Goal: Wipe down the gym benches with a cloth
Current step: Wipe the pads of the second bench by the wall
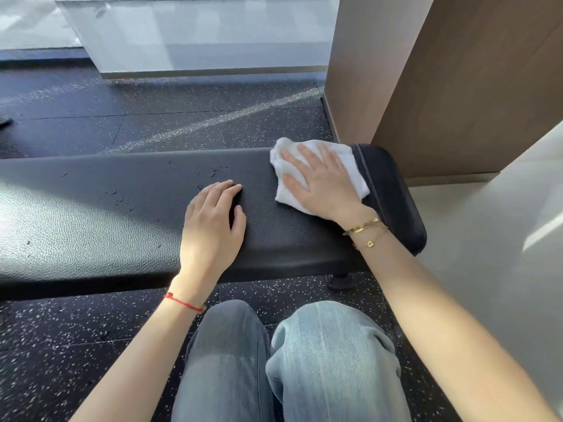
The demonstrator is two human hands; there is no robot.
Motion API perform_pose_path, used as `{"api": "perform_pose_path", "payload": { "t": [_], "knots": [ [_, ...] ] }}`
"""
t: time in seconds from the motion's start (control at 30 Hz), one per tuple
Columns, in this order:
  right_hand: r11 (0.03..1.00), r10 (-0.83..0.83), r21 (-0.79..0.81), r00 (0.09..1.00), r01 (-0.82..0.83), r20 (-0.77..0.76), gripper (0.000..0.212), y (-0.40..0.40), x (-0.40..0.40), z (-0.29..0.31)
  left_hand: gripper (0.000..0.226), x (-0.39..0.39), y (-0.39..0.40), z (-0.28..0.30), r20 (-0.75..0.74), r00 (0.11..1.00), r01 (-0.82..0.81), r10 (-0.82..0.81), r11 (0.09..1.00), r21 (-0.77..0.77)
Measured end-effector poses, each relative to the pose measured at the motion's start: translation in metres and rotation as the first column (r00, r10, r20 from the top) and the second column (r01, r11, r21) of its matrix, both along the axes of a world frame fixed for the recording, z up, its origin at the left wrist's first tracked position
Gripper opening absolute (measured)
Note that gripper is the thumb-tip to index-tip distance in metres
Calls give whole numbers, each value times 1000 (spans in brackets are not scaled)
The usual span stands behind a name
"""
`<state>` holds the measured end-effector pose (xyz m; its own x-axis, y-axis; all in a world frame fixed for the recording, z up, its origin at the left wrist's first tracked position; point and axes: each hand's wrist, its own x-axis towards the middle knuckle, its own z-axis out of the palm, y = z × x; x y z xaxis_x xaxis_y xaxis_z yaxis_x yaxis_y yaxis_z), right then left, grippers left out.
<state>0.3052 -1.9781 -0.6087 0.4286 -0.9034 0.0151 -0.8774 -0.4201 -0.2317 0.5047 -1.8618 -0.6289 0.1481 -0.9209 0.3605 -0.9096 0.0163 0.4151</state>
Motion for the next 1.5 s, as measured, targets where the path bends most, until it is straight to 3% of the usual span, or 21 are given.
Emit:
{"api": "perform_pose_path", "payload": {
  "t": [0.17, 0.3, 0.43, 0.57, 0.67, 0.97, 1.23, 1.5],
  "knots": [
    [970, 233, -77, 972, -229, 41, 60, 54, 5, -5, 37, 1, 1, 0, -18, 1000, -13, 13, 1000, -3],
    [991, 132, -42, 988, -129, 74, 61, 50, -35, -5, 36, 1, 0, 0, -14, 1000, -8, 8, 1000, 4],
    [999, -9, -47, 1000, 10, 25, 57, 3, -24, -1, 36, 0, 2, 3, -3, 1000, -15, 15, 1000, 7],
    [992, 103, -80, 995, -101, 20, 64, 31, -10, -2, 37, 0, 1, 1, -6, 1000, -11, 11, 1000, -1],
    [969, 211, -144, 975, -201, 62, 57, 77, -27, -7, 38, 1, 1, 1, -8, 1000, -2, 2, 1000, -8],
    [946, 203, -275, 974, -170, 96, 56, 88, -42, -13, 38, 1, 3, 3, 21, 999, 50, -50, 998, -26],
    [840, 302, -462, 952, -285, -39, 64, 103, -47, -26, 40, 1, 11, -1, 3, 995, 101, -101, 994, -51],
    [691, 251, -690, 967, -216, -52, 65, 117, -18, -53, 49, 3, 9, -5, -26, 994, 105, -107, 990, -91]
  ]
}}
